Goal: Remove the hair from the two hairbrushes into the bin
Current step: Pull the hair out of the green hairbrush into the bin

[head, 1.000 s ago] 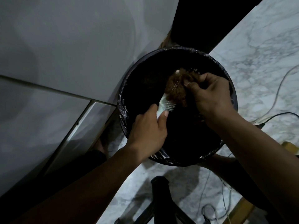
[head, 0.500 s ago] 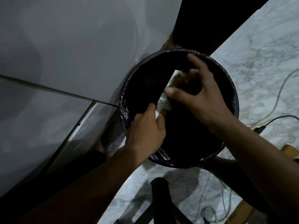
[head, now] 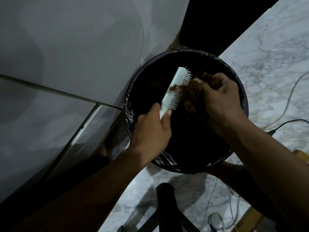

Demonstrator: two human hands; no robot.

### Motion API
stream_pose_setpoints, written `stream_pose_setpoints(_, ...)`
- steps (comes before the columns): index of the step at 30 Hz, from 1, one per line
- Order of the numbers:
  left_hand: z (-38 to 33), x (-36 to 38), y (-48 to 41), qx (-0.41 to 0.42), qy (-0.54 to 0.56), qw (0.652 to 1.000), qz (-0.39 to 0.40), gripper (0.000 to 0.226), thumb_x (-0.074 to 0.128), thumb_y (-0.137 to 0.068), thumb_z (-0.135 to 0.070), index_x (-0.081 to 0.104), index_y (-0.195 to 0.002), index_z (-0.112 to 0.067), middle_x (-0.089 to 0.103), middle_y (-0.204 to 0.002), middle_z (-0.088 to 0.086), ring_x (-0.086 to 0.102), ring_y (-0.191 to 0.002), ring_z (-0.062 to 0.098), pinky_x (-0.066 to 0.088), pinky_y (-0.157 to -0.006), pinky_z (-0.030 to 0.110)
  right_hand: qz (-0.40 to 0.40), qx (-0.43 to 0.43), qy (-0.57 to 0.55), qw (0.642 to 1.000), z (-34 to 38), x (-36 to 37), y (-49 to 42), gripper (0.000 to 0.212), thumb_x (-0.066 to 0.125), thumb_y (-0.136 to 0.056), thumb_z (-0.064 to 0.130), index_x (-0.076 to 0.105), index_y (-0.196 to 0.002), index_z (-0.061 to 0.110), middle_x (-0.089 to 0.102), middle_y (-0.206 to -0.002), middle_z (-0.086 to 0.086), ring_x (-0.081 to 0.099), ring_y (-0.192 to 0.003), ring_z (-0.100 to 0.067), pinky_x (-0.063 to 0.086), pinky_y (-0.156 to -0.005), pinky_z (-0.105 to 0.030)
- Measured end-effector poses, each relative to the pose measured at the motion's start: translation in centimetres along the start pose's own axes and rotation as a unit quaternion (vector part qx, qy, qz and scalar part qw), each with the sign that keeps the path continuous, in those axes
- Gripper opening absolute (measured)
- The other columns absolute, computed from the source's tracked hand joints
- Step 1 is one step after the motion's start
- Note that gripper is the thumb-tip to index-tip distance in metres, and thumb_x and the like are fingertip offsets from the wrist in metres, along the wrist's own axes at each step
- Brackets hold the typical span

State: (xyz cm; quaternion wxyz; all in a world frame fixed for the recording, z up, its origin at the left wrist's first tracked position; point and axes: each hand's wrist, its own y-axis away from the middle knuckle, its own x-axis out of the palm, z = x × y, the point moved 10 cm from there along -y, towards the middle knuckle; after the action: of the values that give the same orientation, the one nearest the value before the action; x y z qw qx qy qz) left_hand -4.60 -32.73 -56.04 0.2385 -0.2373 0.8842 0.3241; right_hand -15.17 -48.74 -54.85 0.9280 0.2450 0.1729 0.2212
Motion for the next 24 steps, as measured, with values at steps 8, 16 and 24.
stream_pose_setpoints(8,-0.4,-0.7,0.2,0.010,-0.035,0.999,-0.017,0.017,0.047,-0.102,-0.037,0.044,-0.095,-0.022,0.063,-0.076,0.004,0.062,-0.065,0.027,0.049,-0.057,0.040,0.108,0.004,-0.028,0.994,0.5,2.5,1.3,0.047,0.074,-0.087,0.034,0.057,-0.128,0.019,0.068,-0.113,0.004,0.072,-0.092,0.000,0.054,-0.073,-0.014)
stream_pose_setpoints(16,-1.5,0.6,0.9,0.038,-0.062,0.997,0.008,0.014,0.048,-0.101,-0.031,0.046,-0.110,-0.020,0.066,-0.099,0.005,0.065,-0.089,0.029,0.051,-0.068,0.043,0.024,-0.040,0.122,0.991,-0.2,1.3,1.1,0.076,0.091,-0.057,0.053,0.047,-0.110,0.020,0.066,-0.098,0.004,0.070,-0.091,-0.014,0.061,-0.079,-0.039)
stream_pose_setpoints(24,-1.2,0.3,0.7,0.041,-0.036,0.998,-0.012,0.014,0.049,-0.102,-0.032,0.042,-0.099,-0.021,0.057,-0.077,-0.002,0.059,-0.069,0.028,0.041,-0.058,0.036,0.017,-0.004,0.001,1.000,-0.7,1.4,0.4,0.048,0.091,-0.069,0.020,0.066,-0.100,-0.006,0.075,-0.087,-0.018,0.075,-0.068,-0.026,0.058,-0.055,-0.032)
